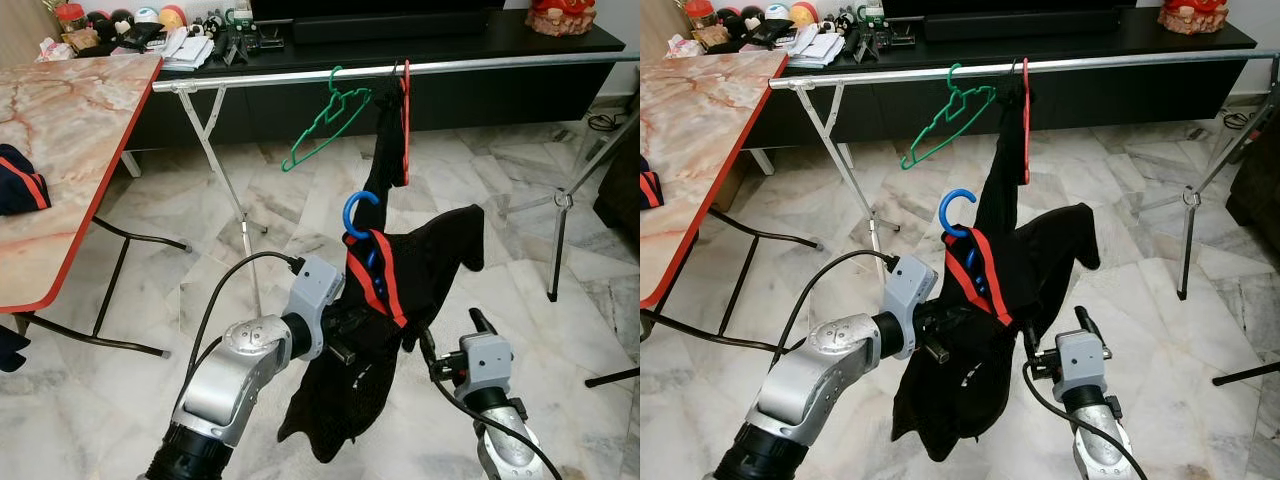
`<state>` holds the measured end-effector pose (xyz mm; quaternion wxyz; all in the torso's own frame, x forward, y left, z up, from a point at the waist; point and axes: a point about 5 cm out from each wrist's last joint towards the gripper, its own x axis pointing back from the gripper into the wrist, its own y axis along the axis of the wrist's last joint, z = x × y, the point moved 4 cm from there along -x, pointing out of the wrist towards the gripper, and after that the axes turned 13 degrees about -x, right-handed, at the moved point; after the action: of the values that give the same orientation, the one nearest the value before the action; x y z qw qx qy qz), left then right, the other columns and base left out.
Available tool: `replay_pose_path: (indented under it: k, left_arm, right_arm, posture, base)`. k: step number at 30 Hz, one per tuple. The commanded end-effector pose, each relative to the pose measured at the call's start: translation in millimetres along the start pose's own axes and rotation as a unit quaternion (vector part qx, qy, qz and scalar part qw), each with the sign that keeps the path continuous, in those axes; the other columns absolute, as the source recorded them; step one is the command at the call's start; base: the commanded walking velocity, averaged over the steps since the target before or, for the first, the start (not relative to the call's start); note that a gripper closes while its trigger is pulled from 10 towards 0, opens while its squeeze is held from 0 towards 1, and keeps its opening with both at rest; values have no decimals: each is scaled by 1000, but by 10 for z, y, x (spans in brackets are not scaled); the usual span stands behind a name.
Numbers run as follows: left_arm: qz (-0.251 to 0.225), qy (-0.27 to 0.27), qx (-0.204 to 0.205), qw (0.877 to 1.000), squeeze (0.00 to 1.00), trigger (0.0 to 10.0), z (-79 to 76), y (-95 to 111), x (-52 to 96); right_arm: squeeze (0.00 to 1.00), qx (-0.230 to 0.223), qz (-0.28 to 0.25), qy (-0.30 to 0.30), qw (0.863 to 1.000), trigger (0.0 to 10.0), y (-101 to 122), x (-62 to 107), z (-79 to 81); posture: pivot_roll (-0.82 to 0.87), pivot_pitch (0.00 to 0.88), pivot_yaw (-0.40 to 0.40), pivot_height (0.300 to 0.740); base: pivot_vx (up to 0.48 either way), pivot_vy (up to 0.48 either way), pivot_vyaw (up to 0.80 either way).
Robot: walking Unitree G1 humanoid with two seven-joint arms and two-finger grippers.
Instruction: Hang hanger
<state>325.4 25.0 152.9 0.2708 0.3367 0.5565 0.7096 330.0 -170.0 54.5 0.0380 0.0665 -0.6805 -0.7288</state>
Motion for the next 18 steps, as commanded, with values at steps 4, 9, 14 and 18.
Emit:
replay_pose_path:
  k: [4, 9, 14, 18]
  left_arm:
    - [-25, -30, 0, 999, 0, 10000, -138, 128, 13]
    - [-23, -38, 0, 999, 0, 10000, -173, 116, 51]
    - [-18, -38, -3, 999, 0, 10000, -157, 93, 100]
    - [-16, -36, -3, 999, 0, 10000, -147, 91, 96]
  right_arm:
    - [0, -1, 12, -5, 1000, 10000, -30, -33, -48]
    - [0, 1, 5, -13, 1000, 0, 29, -101, -103]
    - [0, 1, 7, -11, 1000, 0, 29, -118, -114]
    - [0, -3, 7, -10, 1000, 0, 25, -122, -118]
  posture:
    - [-43, 189, 19, 740]
    - [-39, 186, 20, 740]
    - [-33, 184, 19, 740]
    - [-36, 183, 18, 740]
  base:
    - [0, 0, 0]
    - [0, 0, 0]
    - [0, 0, 0]
    - [0, 0, 0]
